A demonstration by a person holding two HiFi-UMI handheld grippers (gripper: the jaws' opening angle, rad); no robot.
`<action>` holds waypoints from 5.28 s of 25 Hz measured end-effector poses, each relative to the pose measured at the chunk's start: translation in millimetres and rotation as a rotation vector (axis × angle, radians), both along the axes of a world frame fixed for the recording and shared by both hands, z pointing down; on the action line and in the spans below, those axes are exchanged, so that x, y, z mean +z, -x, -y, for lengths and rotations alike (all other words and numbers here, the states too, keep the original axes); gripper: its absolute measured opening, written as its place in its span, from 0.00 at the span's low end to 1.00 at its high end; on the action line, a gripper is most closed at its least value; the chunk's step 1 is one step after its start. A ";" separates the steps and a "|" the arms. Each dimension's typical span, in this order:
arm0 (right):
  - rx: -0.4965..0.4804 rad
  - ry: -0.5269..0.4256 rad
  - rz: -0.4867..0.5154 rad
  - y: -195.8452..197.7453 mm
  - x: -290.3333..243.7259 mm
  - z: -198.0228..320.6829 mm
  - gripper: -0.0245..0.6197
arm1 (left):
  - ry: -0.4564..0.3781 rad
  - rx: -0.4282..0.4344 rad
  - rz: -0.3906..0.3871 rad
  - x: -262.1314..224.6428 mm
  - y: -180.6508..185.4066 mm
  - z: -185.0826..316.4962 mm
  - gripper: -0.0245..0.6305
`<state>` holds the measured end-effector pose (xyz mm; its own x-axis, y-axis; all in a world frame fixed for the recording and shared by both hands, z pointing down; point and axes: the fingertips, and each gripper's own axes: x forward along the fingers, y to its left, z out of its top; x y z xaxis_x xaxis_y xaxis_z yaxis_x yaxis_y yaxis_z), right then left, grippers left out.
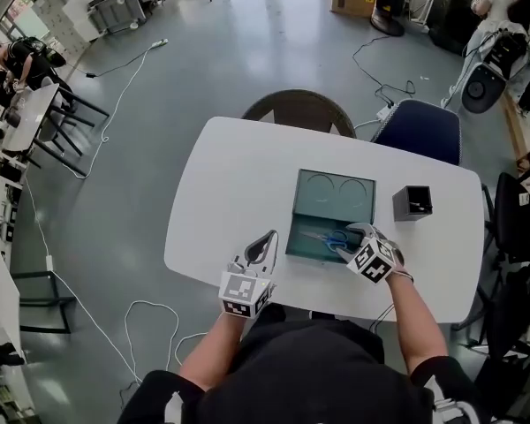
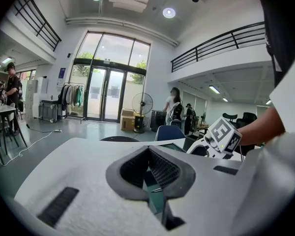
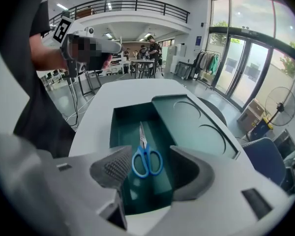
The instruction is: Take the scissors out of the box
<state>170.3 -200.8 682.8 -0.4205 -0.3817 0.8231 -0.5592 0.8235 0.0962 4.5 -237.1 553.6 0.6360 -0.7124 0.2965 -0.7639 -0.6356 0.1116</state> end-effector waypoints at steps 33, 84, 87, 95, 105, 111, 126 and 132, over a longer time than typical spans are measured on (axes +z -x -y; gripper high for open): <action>-0.202 0.219 -0.244 14.2 72.4 -6.6 0.41 | 0.050 -0.077 0.000 25.5 36.6 -0.7 0.05; -0.203 0.134 -0.243 15.5 48.2 -14.1 0.17 | 0.045 -0.059 0.004 18.5 43.2 -24.1 0.05; -0.182 0.089 -0.228 14.6 33.2 -12.4 0.17 | 0.038 -0.046 -0.001 17.7 36.9 -23.2 0.05; -0.097 -0.089 -0.125 18.3 -21.2 -6.3 0.17 | 0.020 -0.007 -0.003 12.5 16.0 -20.8 0.05; 0.167 -0.362 0.128 7.9 -105.4 12.6 0.18 | -0.006 0.035 0.006 -1.9 -6.0 -11.7 0.05; 0.277 -0.531 0.263 5.6 -146.3 17.9 0.18 | -0.028 0.064 -0.006 -16.2 -20.3 -5.3 0.05; 0.554 -0.744 0.542 -16.6 -221.6 5.1 0.18 | -0.101 0.110 -0.027 -36.6 -38.1 6.1 0.05; 0.623 -0.778 0.544 -34.4 -229.9 -3.2 0.18 | -0.121 0.107 -0.025 -42.5 -35.3 9.8 0.05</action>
